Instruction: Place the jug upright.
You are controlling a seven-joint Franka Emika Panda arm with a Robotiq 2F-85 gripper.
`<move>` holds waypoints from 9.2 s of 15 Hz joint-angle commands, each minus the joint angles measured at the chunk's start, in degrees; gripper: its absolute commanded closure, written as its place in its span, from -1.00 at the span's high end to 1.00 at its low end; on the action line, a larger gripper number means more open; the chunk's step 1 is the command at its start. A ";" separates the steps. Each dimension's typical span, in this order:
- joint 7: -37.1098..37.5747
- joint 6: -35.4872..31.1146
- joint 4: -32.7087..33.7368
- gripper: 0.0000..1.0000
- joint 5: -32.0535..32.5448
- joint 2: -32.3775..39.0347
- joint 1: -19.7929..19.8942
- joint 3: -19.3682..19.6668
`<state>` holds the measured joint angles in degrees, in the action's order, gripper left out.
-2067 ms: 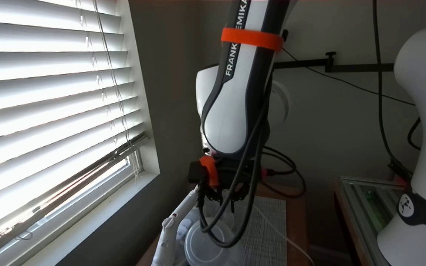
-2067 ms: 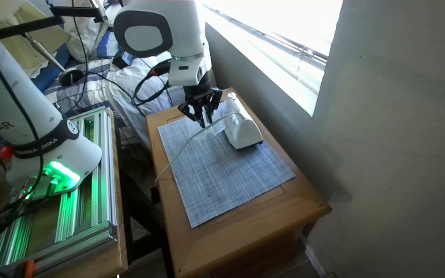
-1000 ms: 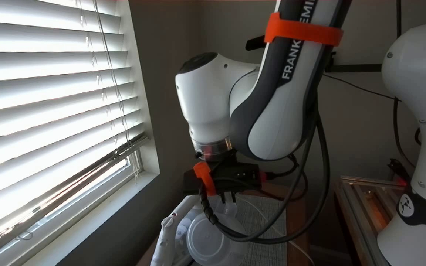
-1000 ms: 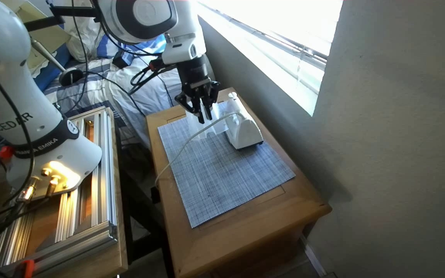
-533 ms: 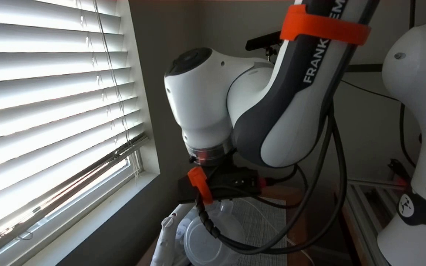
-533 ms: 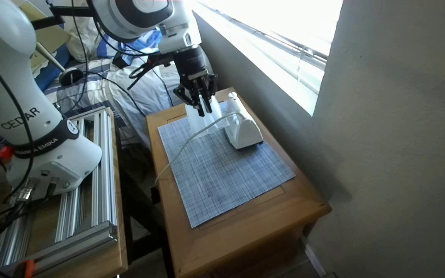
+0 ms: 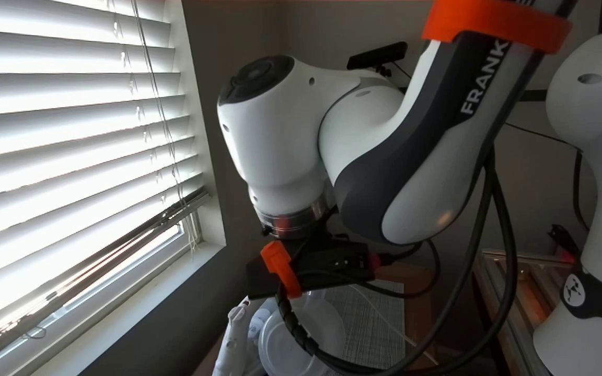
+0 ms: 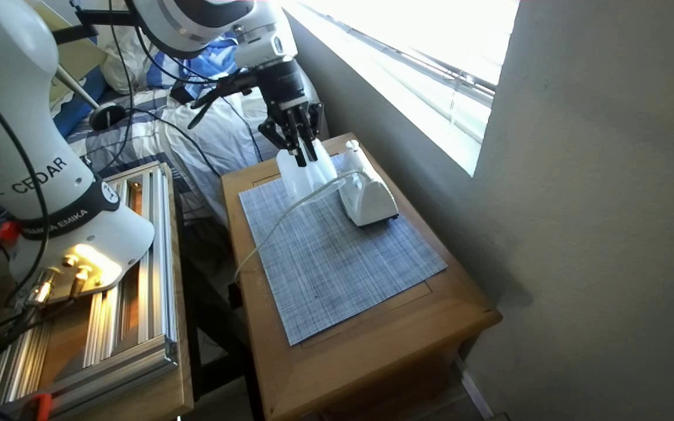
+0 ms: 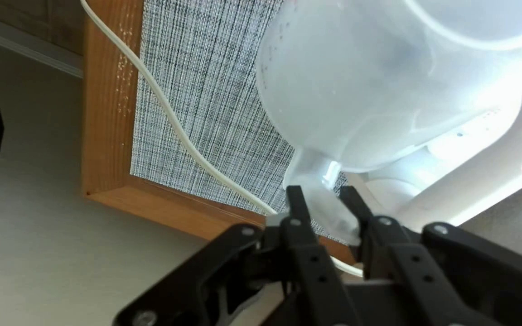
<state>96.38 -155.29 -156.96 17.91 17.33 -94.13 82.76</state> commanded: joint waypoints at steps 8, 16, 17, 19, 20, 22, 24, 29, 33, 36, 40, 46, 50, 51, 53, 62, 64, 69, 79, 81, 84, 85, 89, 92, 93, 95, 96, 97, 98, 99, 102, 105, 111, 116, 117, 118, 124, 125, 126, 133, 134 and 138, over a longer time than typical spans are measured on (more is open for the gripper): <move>4.03 10.68 0.32 -0.88 0.03 8.92 -12.18 5.45; 1.45 11.21 0.78 -0.88 -5.44 13.97 -10.13 0.96; 1.38 11.22 0.87 -0.88 -5.92 14.34 -9.74 0.24; 1.25 10.86 1.03 -0.88 -6.59 14.89 -8.46 -1.24; 1.24 10.64 1.09 -0.88 -6.91 15.04 -7.94 -1.83; 0.97 9.83 1.30 -0.83 -7.39 15.06 -6.37 -3.14; 0.91 9.21 1.60 -0.01 -7.58 14.98 -4.78 -4.32; 0.96 7.87 2.43 0.49 -7.42 14.71 -1.35 -6.36; 0.79 6.32 2.52 0.98 -7.26 14.13 0.15 -6.33; -0.59 3.25 1.78 1.00 -7.71 12.47 1.57 -4.97; -2.99 0.88 1.70 1.00 -9.43 11.94 3.69 -4.72; -10.66 -5.51 -0.05 1.00 -12.51 5.87 5.66 -2.78; -17.70 -10.76 -0.24 1.00 -9.65 -0.34 8.39 0.33; -19.51 -12.14 -0.53 1.00 -9.15 -1.83 8.86 1.19; -23.37 -14.24 -0.40 1.00 -8.44 -5.40 11.49 1.46; -41.12 -12.88 -0.27 1.00 -2.39 -23.45 20.33 3.46; -44.69 -11.75 -0.29 1.00 -0.84 -27.43 20.94 4.63; -45.15 -11.63 -0.32 1.00 -2.34 -24.92 19.99 5.02; -59.18 1.28 0.26 1.00 -0.56 -32.64 20.80 6.40; -64.14 5.75 0.67 1.00 -0.71 -34.30 21.63 6.39; -71.18 10.51 0.17 1.00 -1.69 -37.01 21.32 7.58; -73.17 11.82 -0.21 1.00 -2.01 -37.65 20.18 8.84; -80.23 17.81 -0.46 1.00 -2.25 -40.62 14.01 15.85; -82.85 21.39 -0.65 1.00 -1.77 -43.60 6.31 23.34; -83.64 22.29 -0.74 1.00 -1.53 -44.82 3.78 25.89; -85.36 24.24 -0.35 1.00 -1.45 -47.50 -1.34 31.16; -86.10 25.48 0.28 1.00 -1.17 -48.92 -4.02 34.05; -87.74 26.69 0.89 1.00 -2.22 -49.57 -6.84 36.87; -88.21 28.00 1.83 1.00 -1.50 -51.61 -9.08 39.76; -88.81 29.46 2.79 1.00 -1.27 -53.54 -10.78 41.96; -90.85 34.72 6.45 1.00 -1.33 -59.09 -14.18 47.09; -92.48 39.75 10.55 1.00 -1.79 -64.39 -15.35 49.93; -91.05 40.68 15.44 1.00 -1.24 -69.99 -15.75 51.53; -90.10 41.01 16.96 1.00 -0.18 -70.91 -16.62 51.85; -89.65 41.41 17.22 1.00 0.11 -70.92 -17.12 52.23; -89.39 41.66 17.39 1.00 0.30 -70.98 -17.46 52.51; -87.41 43.02 17.69 0.44 2.06 -71.00 -20.00 54.23; -87.09 43.01 17.68 0.29 2.12 -71.03 -20.19 54.33; -86.82 42.87 17.68 0.15 2.12 -71.04 -20.34 54.43; -86.15 42.86 17.93 -0.84 1.83 -70.99 -20.29 54.67; -86.04 42.85 17.97 -0.96 1.81 -70.98 -20.27 54.72; -86.35 43.21 18.18 -0.94 1.08 -70.99 -19.55 54.29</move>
<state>8.78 -114.06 -140.79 17.90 -51.76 -113.90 136.91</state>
